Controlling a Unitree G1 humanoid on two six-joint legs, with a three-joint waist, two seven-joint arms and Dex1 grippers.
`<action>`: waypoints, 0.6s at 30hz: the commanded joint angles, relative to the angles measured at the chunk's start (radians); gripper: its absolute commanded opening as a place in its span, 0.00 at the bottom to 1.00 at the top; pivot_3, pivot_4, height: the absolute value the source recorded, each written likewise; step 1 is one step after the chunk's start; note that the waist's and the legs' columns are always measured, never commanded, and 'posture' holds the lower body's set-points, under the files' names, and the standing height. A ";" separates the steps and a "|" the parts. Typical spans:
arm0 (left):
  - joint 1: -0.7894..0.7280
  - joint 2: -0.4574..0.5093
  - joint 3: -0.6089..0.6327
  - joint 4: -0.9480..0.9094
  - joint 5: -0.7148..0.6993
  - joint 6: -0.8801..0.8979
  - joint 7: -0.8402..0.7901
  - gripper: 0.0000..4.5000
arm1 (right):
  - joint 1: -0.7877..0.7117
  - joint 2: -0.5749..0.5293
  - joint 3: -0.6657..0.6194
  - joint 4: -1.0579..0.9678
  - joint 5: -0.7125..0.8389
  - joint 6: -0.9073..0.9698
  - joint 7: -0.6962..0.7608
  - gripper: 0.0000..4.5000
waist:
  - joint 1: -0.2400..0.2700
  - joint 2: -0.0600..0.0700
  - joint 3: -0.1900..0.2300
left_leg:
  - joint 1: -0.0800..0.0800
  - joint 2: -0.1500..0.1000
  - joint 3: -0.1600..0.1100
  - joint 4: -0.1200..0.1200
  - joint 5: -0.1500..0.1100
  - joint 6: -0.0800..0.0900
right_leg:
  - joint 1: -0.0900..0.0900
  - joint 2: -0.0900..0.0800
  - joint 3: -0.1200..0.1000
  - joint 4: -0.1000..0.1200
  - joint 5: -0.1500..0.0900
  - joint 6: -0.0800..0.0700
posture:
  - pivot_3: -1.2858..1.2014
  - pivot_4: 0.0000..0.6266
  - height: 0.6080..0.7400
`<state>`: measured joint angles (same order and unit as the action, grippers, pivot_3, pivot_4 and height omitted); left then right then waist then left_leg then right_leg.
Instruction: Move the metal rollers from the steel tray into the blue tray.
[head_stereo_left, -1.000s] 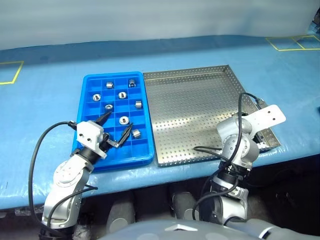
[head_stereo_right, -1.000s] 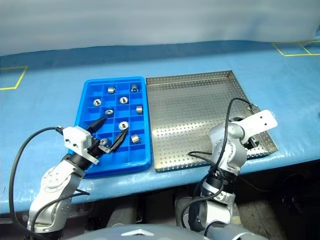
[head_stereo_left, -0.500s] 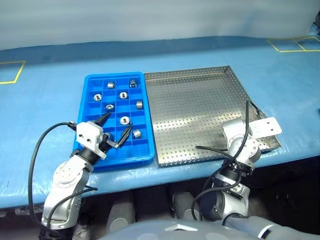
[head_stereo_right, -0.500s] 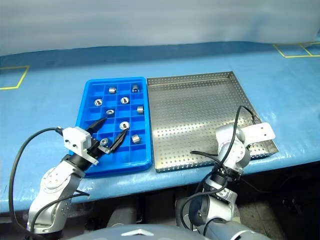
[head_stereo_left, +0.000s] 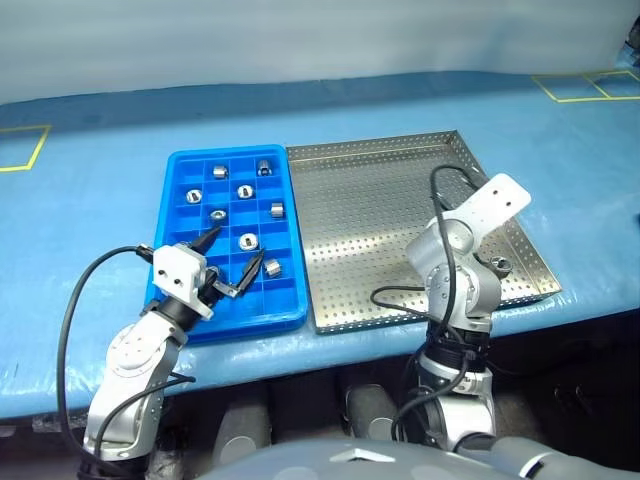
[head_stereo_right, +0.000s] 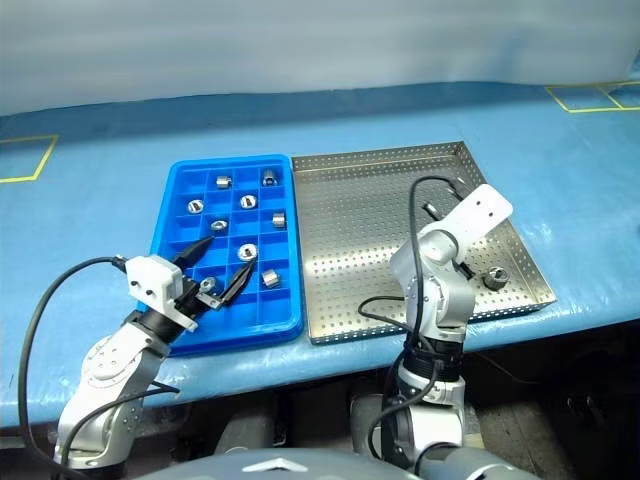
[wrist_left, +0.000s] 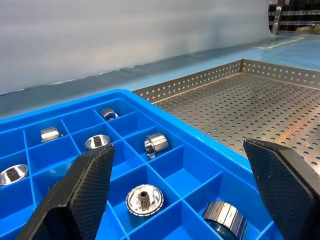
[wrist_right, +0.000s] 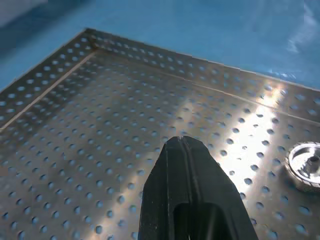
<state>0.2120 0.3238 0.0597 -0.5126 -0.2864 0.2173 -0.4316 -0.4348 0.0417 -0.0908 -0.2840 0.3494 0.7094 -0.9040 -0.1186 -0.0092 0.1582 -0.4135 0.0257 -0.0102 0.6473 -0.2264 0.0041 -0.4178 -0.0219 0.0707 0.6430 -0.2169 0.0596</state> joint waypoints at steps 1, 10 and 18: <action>0.000 -0.001 0.005 -0.031 -0.007 -0.011 0.005 1.00 | 0.020 -0.052 0.162 -0.104 -0.025 0.033 0.216 0.00 | 0.000 0.000 0.000 | 0.000 0.000 0.000 0.000 0.000 0.000 | 0.000 0.000 0.000 0.000 0.000 0.000 | 0.49 0.24 1.00; 0.038 -0.004 0.053 -0.041 -0.010 -0.028 0.028 1.00 | 0.052 -0.221 0.356 -0.196 0.123 0.140 0.804 0.00 | 0.009 -0.001 0.000 | 0.001 0.001 0.000 0.000 0.000 0.000 | 0.000 0.000 -0.001 0.000 0.000 0.000 | 0.51 0.24 1.00; -0.010 0.038 0.030 -0.063 -0.002 0.066 0.024 1.00 | 0.069 -0.195 0.237 -0.233 0.091 0.159 0.819 0.00 | 0.045 -0.002 0.000 | 0.001 0.001 0.000 0.001 0.000 0.000 | 0.000 0.001 -0.002 0.001 -0.001 0.000 | 0.51 0.24 1.00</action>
<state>0.2459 0.3430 0.1070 -0.5200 -0.2872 0.2509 -0.4043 -0.3648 -0.1622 0.2318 -0.4588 0.4339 0.8633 -0.0625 -0.0734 -0.0116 0.1587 -0.4135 0.0261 -0.0112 0.6492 -0.2264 0.0038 -0.4180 -0.0209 0.0686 0.6441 -0.2174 0.0596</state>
